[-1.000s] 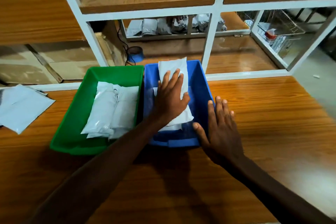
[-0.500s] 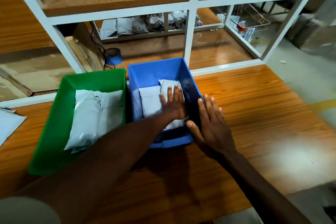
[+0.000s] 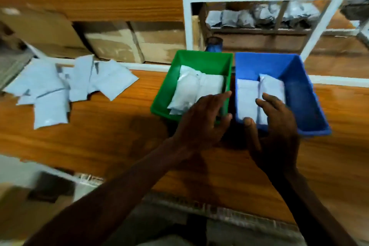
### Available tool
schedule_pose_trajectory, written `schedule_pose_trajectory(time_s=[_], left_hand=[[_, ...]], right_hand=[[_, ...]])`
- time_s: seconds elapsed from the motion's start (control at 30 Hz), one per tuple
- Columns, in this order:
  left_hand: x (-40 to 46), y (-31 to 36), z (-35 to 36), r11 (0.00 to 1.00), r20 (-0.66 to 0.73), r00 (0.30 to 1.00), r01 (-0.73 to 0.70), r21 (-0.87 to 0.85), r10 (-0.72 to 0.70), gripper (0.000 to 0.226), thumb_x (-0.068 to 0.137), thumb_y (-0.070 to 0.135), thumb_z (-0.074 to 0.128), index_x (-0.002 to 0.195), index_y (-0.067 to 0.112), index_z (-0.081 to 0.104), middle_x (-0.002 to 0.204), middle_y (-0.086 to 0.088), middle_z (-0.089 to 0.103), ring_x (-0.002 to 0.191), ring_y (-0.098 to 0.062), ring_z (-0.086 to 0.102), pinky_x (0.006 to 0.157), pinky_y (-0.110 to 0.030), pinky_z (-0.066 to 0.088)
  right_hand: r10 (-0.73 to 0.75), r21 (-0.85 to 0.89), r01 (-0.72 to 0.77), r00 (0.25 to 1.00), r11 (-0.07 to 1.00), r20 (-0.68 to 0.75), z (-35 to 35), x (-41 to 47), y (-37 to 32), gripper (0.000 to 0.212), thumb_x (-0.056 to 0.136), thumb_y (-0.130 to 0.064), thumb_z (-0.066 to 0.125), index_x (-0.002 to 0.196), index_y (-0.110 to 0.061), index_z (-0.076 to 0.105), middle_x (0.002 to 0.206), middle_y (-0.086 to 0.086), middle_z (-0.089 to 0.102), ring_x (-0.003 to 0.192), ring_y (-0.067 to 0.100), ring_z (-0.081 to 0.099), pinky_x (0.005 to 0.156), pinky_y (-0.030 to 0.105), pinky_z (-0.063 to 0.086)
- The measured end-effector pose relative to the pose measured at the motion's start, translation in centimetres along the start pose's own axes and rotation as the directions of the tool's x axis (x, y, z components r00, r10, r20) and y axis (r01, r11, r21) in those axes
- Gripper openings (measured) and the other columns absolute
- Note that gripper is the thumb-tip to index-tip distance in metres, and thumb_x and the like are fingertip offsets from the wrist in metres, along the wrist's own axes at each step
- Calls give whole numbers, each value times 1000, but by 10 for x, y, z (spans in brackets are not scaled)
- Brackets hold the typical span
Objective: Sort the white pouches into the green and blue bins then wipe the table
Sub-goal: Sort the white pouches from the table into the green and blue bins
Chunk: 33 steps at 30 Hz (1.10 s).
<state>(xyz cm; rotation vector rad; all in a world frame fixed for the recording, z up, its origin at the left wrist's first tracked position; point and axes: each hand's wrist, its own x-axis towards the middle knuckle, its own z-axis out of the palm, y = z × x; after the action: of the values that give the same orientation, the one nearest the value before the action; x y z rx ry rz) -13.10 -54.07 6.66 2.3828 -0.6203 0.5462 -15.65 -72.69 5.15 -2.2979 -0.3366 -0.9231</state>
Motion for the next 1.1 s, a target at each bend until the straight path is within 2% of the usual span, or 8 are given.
schedule_pose_trajectory(time_s=[0.23, 0.4, 0.5, 0.63, 0.73, 0.83, 0.97, 1.1], left_hand=[[-104, -86, -104, 959, -142, 962, 250, 132, -232, 49, 96, 29, 53, 138, 5, 52, 129, -13, 61, 119, -25, 54, 100, -33, 43], [-154, -160, -180, 902, -211, 914, 385, 195, -345, 49, 98, 34, 52, 142, 13, 46, 138, -6, 56, 126, -18, 51, 98, -31, 47], [-173, -220, -221, 866, -243, 878, 461, 195, -413, 50, 99, 39, 49, 145, 18, 43, 144, -1, 51, 132, -10, 43, 102, -25, 40], [-187, -300, -273, 839, -248, 860, 498, 218, -446, 50, 99, 37, 51, 146, 22, 41, 147, 1, 48, 135, -10, 40, 106, -24, 35], [-188, -351, -307, 816, -245, 849, 522, 249, -468, 51, 100, 39, 50, 147, 20, 41, 151, 1, 45, 139, -12, 36, 108, -22, 29], [-187, -401, -337, 799, -249, 843, 534, 276, -478, 53, 101, 40, 49, 148, 21, 39, 153, 0, 42, 142, -13, 34, 112, -23, 28], [-183, -459, -369, 763, -251, 828, 560, 323, -501, 54, 101, 42, 46, 150, 21, 37, 157, -1, 37, 146, -17, 29, 118, -32, 26], [-178, -509, -399, 749, -243, 825, 565, 346, -510, 55, 102, 44, 36, 152, 22, 34, 159, -1, 33, 148, -18, 26, 121, -36, 23]], right_hand=[[-127, 276, 90, 985, 957, 118, 111, -5, -118, 51, 99, -41, 51, 127, 1, 62, 137, 20, 57, 129, 34, 52, 113, 23, 30], [-202, 356, 135, 967, 925, 158, 200, -3, -199, 54, 100, -45, 49, 132, -3, 59, 140, 20, 54, 131, 34, 51, 110, 40, 41], [-244, 330, 175, 953, 928, 181, 263, 0, -246, 56, 100, -50, 44, 134, -7, 58, 144, 18, 51, 133, 33, 49, 107, 42, 42], [-219, 327, 127, 939, 936, 264, 344, 9, -303, 59, 99, -52, 46, 139, -10, 54, 152, 14, 45, 139, 29, 42, 108, 49, 44], [-223, 317, 123, 927, 940, 301, 398, 22, -335, 58, 97, -50, 51, 143, -16, 49, 155, 9, 41, 143, 26, 38, 110, 47, 42], [-258, 322, 153, 913, 934, 315, 449, 36, -365, 61, 98, -56, 45, 146, -18, 46, 158, 10, 38, 145, 28, 36, 110, 50, 42], [-275, 341, 157, 901, 927, 335, 509, 56, -401, 64, 98, -56, 46, 149, -17, 45, 161, 10, 34, 147, 28, 33, 114, 41, 32], [-304, 319, 173, 852, 932, 427, 563, 75, -433, 64, 99, -55, 42, 153, -21, 37, 164, 9, 26, 150, 28, 26, 117, 50, 33]])
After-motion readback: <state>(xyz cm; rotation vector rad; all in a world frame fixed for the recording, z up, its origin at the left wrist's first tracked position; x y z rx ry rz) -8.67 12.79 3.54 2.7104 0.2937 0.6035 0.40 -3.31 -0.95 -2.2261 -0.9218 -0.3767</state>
